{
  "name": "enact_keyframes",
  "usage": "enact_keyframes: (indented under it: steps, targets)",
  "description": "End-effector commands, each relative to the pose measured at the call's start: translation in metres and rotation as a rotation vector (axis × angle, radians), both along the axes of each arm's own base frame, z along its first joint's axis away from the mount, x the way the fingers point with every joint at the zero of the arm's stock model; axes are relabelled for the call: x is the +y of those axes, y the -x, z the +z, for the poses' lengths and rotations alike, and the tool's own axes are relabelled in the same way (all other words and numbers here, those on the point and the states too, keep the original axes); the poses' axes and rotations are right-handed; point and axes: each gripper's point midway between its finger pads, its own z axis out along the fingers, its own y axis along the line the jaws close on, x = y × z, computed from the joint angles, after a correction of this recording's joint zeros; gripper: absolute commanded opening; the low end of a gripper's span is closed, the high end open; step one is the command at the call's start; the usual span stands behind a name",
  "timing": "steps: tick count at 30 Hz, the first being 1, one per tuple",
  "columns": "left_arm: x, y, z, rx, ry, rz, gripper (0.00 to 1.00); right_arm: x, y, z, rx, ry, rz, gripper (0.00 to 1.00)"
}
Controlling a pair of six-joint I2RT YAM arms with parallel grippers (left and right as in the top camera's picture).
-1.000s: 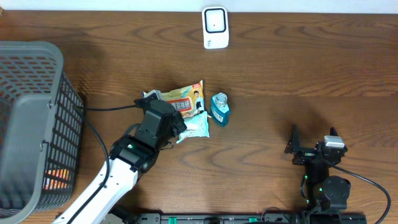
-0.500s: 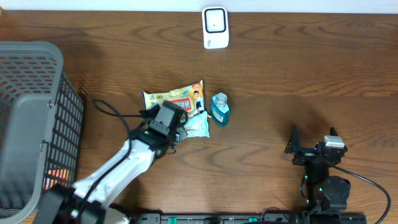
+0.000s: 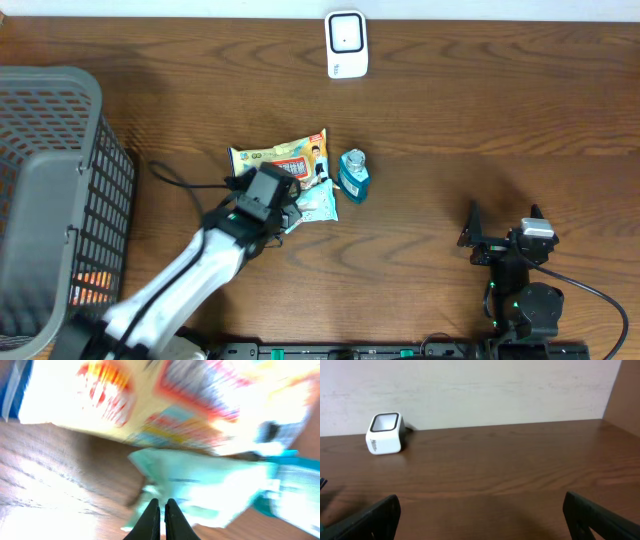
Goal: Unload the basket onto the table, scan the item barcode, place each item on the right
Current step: 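Release the green bag below the yellow bag and lift the left gripper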
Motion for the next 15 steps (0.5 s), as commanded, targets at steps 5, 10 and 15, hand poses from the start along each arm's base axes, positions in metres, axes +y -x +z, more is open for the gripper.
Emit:
enact_keyframes:
  steps: [5, 10, 15]
  targets:
    - [0.011, -0.011, 0.05, -0.193, -0.015, -0.003, 0.08, 0.001, 0.0, -0.001, 0.002, 0.008, 0.006, 0.99]
    - [0.011, -0.009, 0.024, -0.115, -0.055, -0.008, 0.08, 0.001, 0.0, -0.001, 0.002, 0.008, 0.006, 0.99]
    - [-0.007, -0.004, -0.013, 0.003, -0.018, -0.064, 0.07, 0.001, 0.0, -0.001, 0.002, 0.008, 0.006, 0.99]
